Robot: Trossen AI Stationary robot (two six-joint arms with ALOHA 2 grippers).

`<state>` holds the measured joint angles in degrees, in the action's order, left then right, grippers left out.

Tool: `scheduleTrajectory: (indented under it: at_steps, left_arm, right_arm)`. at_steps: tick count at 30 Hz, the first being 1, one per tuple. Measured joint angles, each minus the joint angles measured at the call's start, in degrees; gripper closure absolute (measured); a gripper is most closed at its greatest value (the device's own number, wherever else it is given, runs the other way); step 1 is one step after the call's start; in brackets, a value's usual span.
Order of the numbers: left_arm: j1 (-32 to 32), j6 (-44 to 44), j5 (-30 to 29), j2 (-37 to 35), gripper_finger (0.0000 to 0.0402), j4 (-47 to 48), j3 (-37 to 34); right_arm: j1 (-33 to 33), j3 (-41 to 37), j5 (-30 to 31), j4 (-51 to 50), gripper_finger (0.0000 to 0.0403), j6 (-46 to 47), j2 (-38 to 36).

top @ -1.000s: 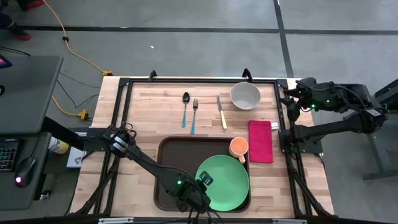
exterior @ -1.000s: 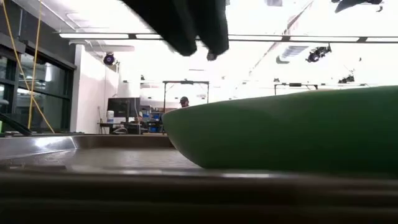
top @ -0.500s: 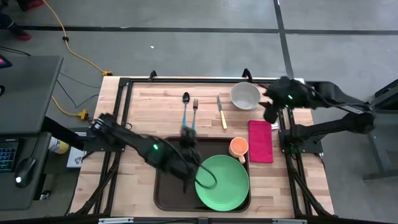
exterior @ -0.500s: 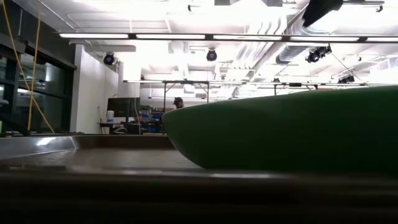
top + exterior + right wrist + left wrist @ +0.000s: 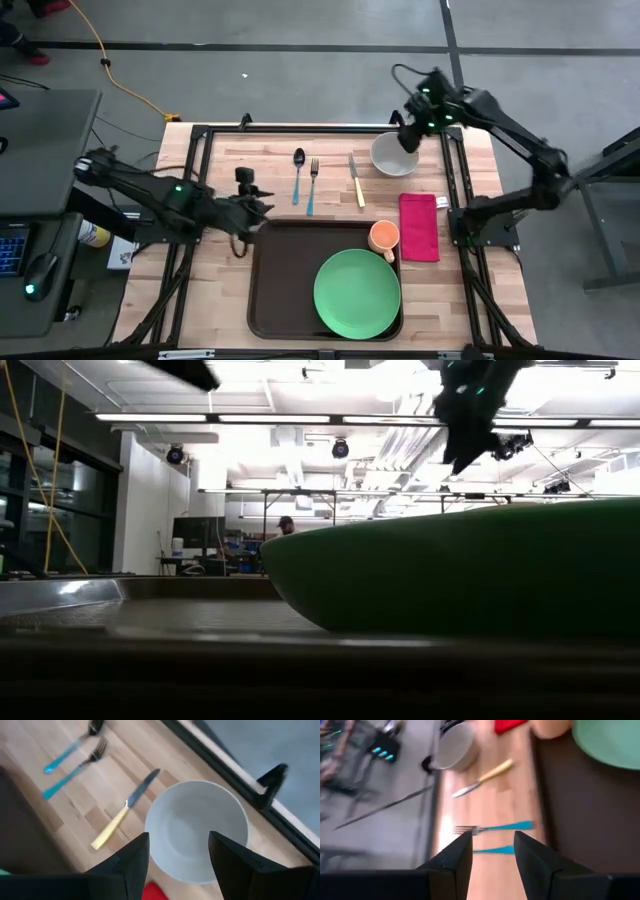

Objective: Set up tray
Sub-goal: Put the gray bowl on top of the green plate

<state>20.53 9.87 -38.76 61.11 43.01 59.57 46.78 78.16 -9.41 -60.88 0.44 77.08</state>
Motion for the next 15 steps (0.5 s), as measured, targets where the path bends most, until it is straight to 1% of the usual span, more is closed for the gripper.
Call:
scheduleTrajectory:
  at_steps: [2, 4, 6, 8, 10, 13, 15]
  left_arm:
    - [-1.8, 1.6, 4.2, -6.0, 0.0229, -5.7, -7.0]
    - [-3.3, 2.2, 7.8, -11.2, 0.0229, -10.0, -12.2]
    - [-5.0, 3.1, 10.8, -15.5, 0.0229, -11.0, -15.9]
    - [-6.7, 3.9, 13.2, -19.3, 0.0229, -12.4, -17.9]
    - [-8.3, 5.0, 15.0, -22.7, 0.0229, -11.8, -19.5]
    - [-10.0, 5.5, 15.9, -26.8, 0.0229, -12.4, -20.5]
    - [-10.6, 5.6, 16.0, -28.2, 0.0229, -12.6, -20.8]
  right_arm:
    - [-1.0, 1.8, -0.1, -0.8, 0.0221, 0.9, 4.1]
    - [-2.9, 3.7, 0.8, -2.4, 0.0221, 0.7, 8.1]
    - [-5.3, 5.5, 4.2, -3.7, 0.0221, -0.2, 11.8]
    - [-7.5, 6.8, 8.1, -6.5, 0.0221, -1.7, 15.3]
    - [-9.1, 7.4, 10.2, -7.6, 0.0221, -1.8, 18.2]
    - [-10.6, 7.5, 10.4, -7.5, 0.0221, 0.4, 22.1]
    - [-11.5, 7.2, 10.5, -7.4, 0.0221, 1.8, 24.5]
